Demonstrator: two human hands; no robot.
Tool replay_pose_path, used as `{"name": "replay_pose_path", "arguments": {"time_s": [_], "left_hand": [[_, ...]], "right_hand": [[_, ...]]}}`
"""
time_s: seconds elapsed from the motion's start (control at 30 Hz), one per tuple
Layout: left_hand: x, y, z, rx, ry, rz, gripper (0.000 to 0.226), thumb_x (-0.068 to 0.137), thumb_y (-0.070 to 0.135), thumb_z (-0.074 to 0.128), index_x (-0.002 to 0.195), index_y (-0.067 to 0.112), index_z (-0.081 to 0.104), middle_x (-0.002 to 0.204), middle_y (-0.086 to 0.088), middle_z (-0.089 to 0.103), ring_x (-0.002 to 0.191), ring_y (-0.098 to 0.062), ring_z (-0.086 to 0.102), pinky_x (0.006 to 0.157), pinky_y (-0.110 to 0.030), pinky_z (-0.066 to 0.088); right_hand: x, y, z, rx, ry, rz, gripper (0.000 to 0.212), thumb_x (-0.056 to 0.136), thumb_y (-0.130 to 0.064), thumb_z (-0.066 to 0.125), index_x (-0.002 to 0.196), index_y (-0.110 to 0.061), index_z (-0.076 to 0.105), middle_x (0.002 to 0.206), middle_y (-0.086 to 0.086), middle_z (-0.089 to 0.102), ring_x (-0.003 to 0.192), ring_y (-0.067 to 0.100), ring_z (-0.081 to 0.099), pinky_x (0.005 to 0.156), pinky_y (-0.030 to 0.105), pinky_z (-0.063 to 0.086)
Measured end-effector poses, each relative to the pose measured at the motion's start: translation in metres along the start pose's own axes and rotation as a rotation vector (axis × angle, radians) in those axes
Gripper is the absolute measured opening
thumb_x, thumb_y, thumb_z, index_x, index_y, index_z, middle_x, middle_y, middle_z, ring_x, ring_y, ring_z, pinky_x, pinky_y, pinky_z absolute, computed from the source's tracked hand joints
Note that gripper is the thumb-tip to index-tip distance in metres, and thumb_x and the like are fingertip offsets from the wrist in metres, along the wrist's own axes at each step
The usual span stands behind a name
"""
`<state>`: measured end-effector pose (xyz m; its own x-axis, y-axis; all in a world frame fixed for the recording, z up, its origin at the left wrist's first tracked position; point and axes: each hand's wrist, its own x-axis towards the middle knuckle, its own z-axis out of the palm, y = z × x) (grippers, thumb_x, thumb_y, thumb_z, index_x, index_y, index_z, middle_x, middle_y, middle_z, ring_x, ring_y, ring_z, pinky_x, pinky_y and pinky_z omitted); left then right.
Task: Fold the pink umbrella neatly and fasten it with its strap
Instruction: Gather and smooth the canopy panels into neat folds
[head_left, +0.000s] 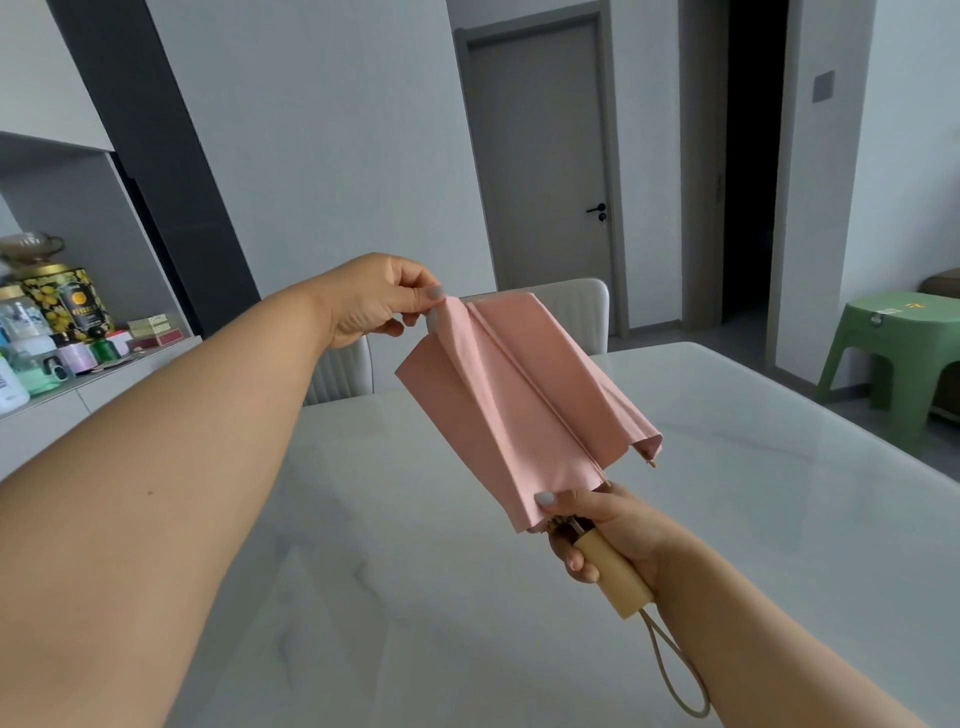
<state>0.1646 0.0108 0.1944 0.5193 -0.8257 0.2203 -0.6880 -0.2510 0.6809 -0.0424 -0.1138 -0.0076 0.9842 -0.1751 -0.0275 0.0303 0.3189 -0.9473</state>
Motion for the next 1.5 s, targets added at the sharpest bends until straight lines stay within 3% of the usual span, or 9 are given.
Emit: {"name": "replay_pose_path", "arguments": {"time_s": [0.2, 0.4, 0.57, 0.7, 0.8, 0.9, 1.07, 1.33, 1.5], "left_hand": [[0.005, 0.012, 0.012, 0.073, -0.031, -0.028, 0.035, 0.098, 0.042, 0.048, 0.095, 0.017, 0.073, 0.112, 0.002, 0.065, 0.104, -0.01, 0.055, 0.087, -0.032, 0.043], [0.008, 0.005, 0.019, -0.03, 0.059, -0.137, 0.022, 0.091, 0.029, 0.065, 0.074, 0.016, 0.062, 0.08, 0.0, 0.061, 0.081, -0.014, 0.054, 0.082, -0.031, 0.039], [0.009, -0.001, 0.017, -0.233, 0.072, -0.121, 0.023, 0.094, 0.015, 0.06, 0.071, 0.016, 0.057, 0.068, 0.004, 0.061, 0.072, -0.011, 0.055, 0.083, -0.031, 0.042], [0.008, -0.002, 0.019, -0.236, 0.107, -0.078, 0.021, 0.097, 0.011, 0.055, 0.077, 0.016, 0.052, 0.064, 0.003, 0.05, 0.056, -0.005, 0.048, 0.061, -0.016, 0.043], [0.006, -0.002, 0.015, -0.309, 0.124, -0.049, 0.005, 0.096, 0.012, 0.058, 0.095, 0.016, 0.057, 0.074, 0.002, 0.057, 0.064, -0.005, 0.056, 0.072, -0.02, 0.045], [0.002, -0.004, 0.008, -0.245, 0.034, -0.069, 0.036, 0.077, 0.014, 0.078, 0.108, 0.017, 0.059, 0.091, -0.003, 0.064, 0.086, -0.013, 0.06, 0.087, -0.029, 0.045], [-0.002, -0.001, 0.016, -0.106, 0.014, -0.066, 0.058, 0.072, -0.002, 0.079, 0.124, 0.01, 0.055, 0.07, 0.001, 0.059, 0.075, -0.014, 0.06, 0.082, -0.017, 0.044], [-0.001, 0.006, 0.013, 0.079, -0.058, -0.106, 0.053, 0.073, -0.001, 0.08, 0.12, 0.011, 0.059, 0.084, -0.005, 0.068, 0.086, -0.016, 0.063, 0.077, -0.015, 0.044], [0.001, 0.008, 0.01, -0.021, -0.059, -0.13, 0.048, 0.066, -0.006, 0.081, 0.109, 0.006, 0.064, 0.066, 0.001, 0.068, 0.072, -0.013, 0.063, 0.072, -0.013, 0.048]], "right_hand": [[0.004, 0.005, -0.002, 0.001, -0.021, 0.015, 0.055, 0.063, -0.04, 0.08, 0.09, 0.003, 0.057, 0.071, 0.015, 0.064, 0.038, 0.017, 0.047, 0.036, 0.021, 0.038], [0.007, 0.006, -0.006, 0.048, -0.058, 0.029, 0.087, 0.04, -0.067, 0.086, 0.086, 0.001, 0.059, 0.08, 0.019, 0.064, 0.04, 0.019, 0.05, 0.036, 0.022, 0.04], [0.008, 0.007, -0.006, 0.057, -0.065, 0.018, 0.088, 0.039, -0.069, 0.085, 0.087, 0.0, 0.059, 0.08, 0.018, 0.064, 0.039, 0.018, 0.05, 0.035, 0.021, 0.041], [0.007, 0.006, -0.006, 0.061, -0.061, 0.014, 0.089, 0.038, -0.069, 0.085, 0.087, 0.0, 0.058, 0.079, 0.018, 0.064, 0.038, 0.018, 0.05, 0.035, 0.021, 0.041], [0.007, 0.006, -0.007, 0.047, -0.051, 0.012, 0.09, 0.039, -0.07, 0.084, 0.088, 0.001, 0.059, 0.081, 0.019, 0.063, 0.038, 0.018, 0.049, 0.035, 0.021, 0.041], [0.008, 0.007, -0.008, 0.065, -0.047, 0.004, 0.088, 0.041, -0.069, 0.084, 0.089, 0.0, 0.058, 0.082, 0.02, 0.063, 0.038, 0.018, 0.049, 0.035, 0.022, 0.04], [0.006, 0.006, -0.008, 0.081, -0.054, -0.001, 0.087, 0.041, -0.067, 0.086, 0.089, 0.0, 0.058, 0.08, 0.018, 0.065, 0.038, 0.017, 0.049, 0.035, 0.021, 0.041], [0.007, 0.006, -0.007, 0.08, -0.059, -0.004, 0.09, 0.041, -0.066, 0.086, 0.093, 0.0, 0.056, 0.081, 0.018, 0.065, 0.038, 0.018, 0.05, 0.035, 0.021, 0.041], [0.006, 0.006, -0.006, 0.067, -0.067, -0.002, 0.086, 0.041, -0.067, 0.086, 0.088, 0.0, 0.059, 0.081, 0.019, 0.065, 0.038, 0.018, 0.05, 0.035, 0.021, 0.04]]}}
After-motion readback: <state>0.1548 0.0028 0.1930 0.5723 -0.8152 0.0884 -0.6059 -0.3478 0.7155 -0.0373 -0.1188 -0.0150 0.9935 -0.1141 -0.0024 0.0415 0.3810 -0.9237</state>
